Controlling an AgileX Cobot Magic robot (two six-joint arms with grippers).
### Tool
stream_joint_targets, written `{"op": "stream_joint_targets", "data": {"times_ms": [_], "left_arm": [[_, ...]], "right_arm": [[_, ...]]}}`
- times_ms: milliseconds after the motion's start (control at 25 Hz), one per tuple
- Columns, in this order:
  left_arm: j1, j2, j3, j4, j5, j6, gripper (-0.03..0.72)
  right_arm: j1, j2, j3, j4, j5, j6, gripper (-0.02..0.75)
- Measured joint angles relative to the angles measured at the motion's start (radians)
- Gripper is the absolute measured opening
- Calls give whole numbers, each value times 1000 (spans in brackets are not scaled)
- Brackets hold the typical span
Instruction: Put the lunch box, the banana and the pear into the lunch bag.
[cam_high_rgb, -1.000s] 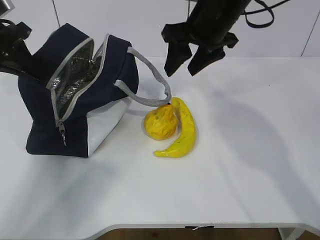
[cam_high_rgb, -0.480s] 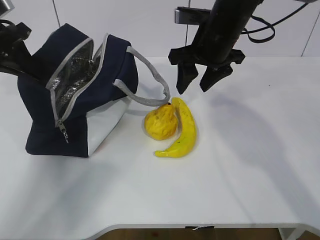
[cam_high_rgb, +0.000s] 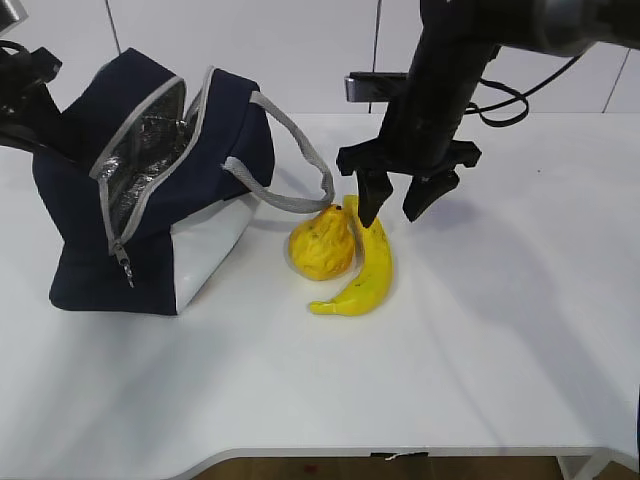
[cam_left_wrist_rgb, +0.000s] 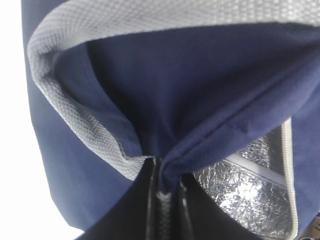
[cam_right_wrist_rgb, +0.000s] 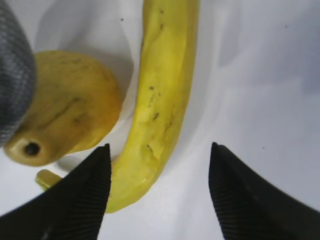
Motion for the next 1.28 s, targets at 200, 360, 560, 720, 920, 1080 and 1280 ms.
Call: {"op": "stream_joint_targets", "data": {"times_ms": [200,360,560,720,920,1080,1280], "left_arm": [[0,0,0,3,0,0,18],[0,0,0,3,0,0,18],[0,0,0,4,0,0,18],[0,0,0,5,0,0,18],[0,0,0,7,0,0,18],[0,0,0,8,0,0,18],[0,0,0,9,0,0,18]], "right_arm": [[0,35,0,-27,-4,4,490],[0,54,0,-15,-4,8,491],[0,75,0,26,-6,8,490],[0,95,0,28,-6,8,490],[0,97,0,28,-6,8,490],[0,104,0,28,-8,10,490],[0,112,0,28,-10,10,489]]}}
